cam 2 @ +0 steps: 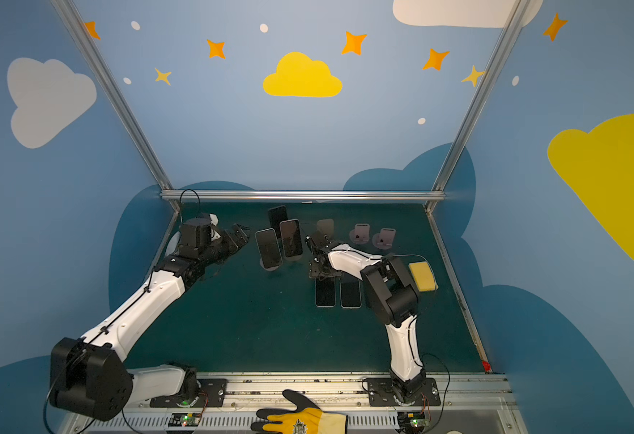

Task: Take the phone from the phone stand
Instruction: 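Move the right gripper back over the empty wooden stand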

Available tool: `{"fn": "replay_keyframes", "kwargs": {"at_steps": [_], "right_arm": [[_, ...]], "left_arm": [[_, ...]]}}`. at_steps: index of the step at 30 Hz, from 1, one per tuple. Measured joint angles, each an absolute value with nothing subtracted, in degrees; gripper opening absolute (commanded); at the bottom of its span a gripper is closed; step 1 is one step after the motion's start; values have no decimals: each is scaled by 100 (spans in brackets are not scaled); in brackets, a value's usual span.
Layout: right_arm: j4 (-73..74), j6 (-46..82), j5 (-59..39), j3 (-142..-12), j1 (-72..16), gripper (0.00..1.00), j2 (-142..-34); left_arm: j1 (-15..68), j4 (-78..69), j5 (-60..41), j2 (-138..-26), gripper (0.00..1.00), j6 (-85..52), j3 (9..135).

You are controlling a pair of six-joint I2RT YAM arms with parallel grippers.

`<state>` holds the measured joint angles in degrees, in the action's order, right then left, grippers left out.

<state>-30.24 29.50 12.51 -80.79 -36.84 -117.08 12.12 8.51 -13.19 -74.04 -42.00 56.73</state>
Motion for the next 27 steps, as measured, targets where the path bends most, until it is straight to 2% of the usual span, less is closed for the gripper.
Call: {"fn": "replay_keyframes", "kwargs": {"at_steps": [12, 27], "right_arm": [[-3483, 2663, 1133, -8425, -3684, 85, -11185], [-3444, 2311, 1455, -9216, -3516, 88, -10702]], "left_arm": [[1210, 840, -1339, -7404, 100, -4204, 5673], [1212, 843, -1317, -7404, 100, -4226, 5673]]}}
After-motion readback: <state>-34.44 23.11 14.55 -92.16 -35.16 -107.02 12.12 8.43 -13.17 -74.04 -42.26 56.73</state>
